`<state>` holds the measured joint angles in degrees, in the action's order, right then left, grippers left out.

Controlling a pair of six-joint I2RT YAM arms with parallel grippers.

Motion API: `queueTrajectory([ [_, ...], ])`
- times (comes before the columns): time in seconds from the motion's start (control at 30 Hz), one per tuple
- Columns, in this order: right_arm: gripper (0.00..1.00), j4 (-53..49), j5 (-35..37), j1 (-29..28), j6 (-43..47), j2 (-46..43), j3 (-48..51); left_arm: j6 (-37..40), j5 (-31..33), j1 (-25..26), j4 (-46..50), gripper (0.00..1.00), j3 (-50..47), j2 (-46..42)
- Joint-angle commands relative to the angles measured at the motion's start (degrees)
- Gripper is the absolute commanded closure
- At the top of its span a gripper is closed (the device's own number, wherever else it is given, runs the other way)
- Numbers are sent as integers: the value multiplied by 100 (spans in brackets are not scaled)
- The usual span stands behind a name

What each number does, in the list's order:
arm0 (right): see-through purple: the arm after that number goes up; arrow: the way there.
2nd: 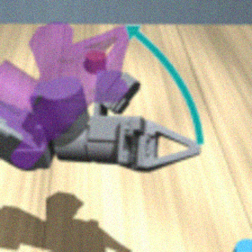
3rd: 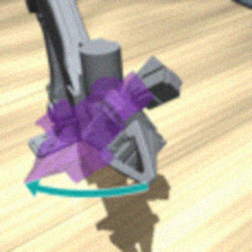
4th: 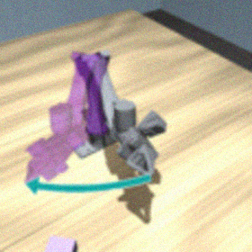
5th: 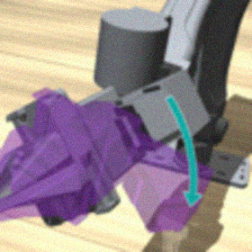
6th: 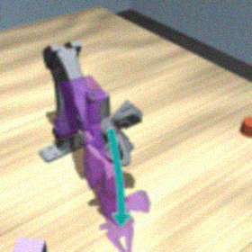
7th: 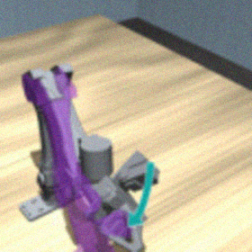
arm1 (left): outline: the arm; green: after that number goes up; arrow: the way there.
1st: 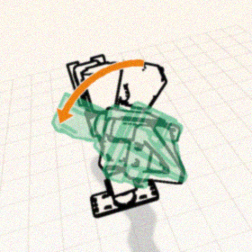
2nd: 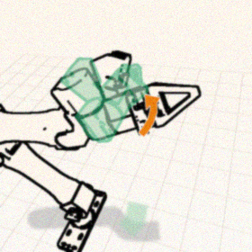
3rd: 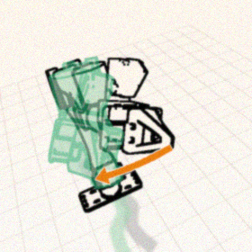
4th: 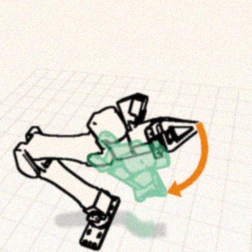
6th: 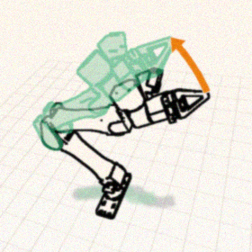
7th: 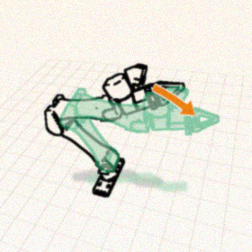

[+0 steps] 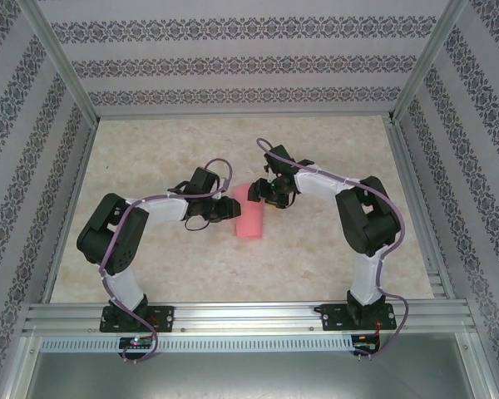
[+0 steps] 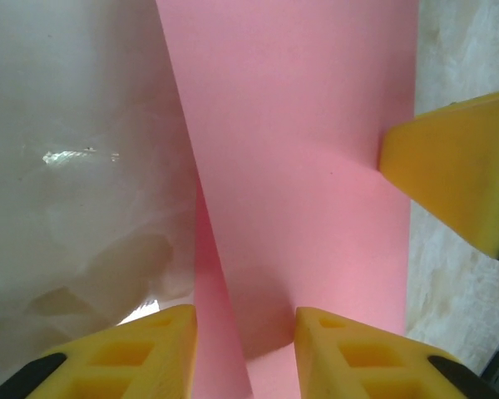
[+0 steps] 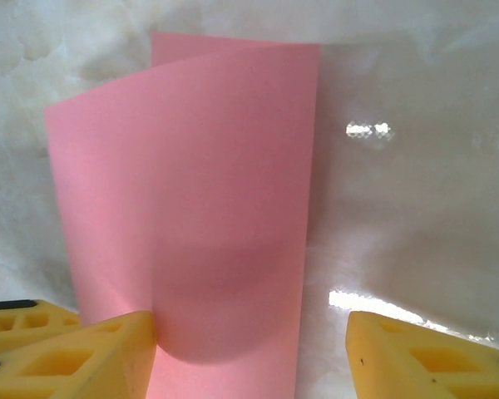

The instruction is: Fold a paper plane with a square sheet of paper (pick it up from the middle)

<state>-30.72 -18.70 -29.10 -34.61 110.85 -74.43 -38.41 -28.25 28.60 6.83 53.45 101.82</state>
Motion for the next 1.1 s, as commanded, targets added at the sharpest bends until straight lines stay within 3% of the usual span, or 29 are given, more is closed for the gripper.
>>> queueTrajectory([
  [0.0,36,171,-163,45,-18,-345,116,87,-80,88,-94,65,221,106],
  [0.23,28,163,-423,52,199,-622,487,160,-59,106,-9,68,367,267],
  [0.4,28,59,-499,14,403,-604,574,221,-9,109,69,68,420,310],
  [0.87,48,18,-252,-43,232,-123,313,240,108,107,277,68,647,387],
  [1.07,52,223,-130,-25,-108,-14,445,-32,858,102,353,63,550,-4],
])
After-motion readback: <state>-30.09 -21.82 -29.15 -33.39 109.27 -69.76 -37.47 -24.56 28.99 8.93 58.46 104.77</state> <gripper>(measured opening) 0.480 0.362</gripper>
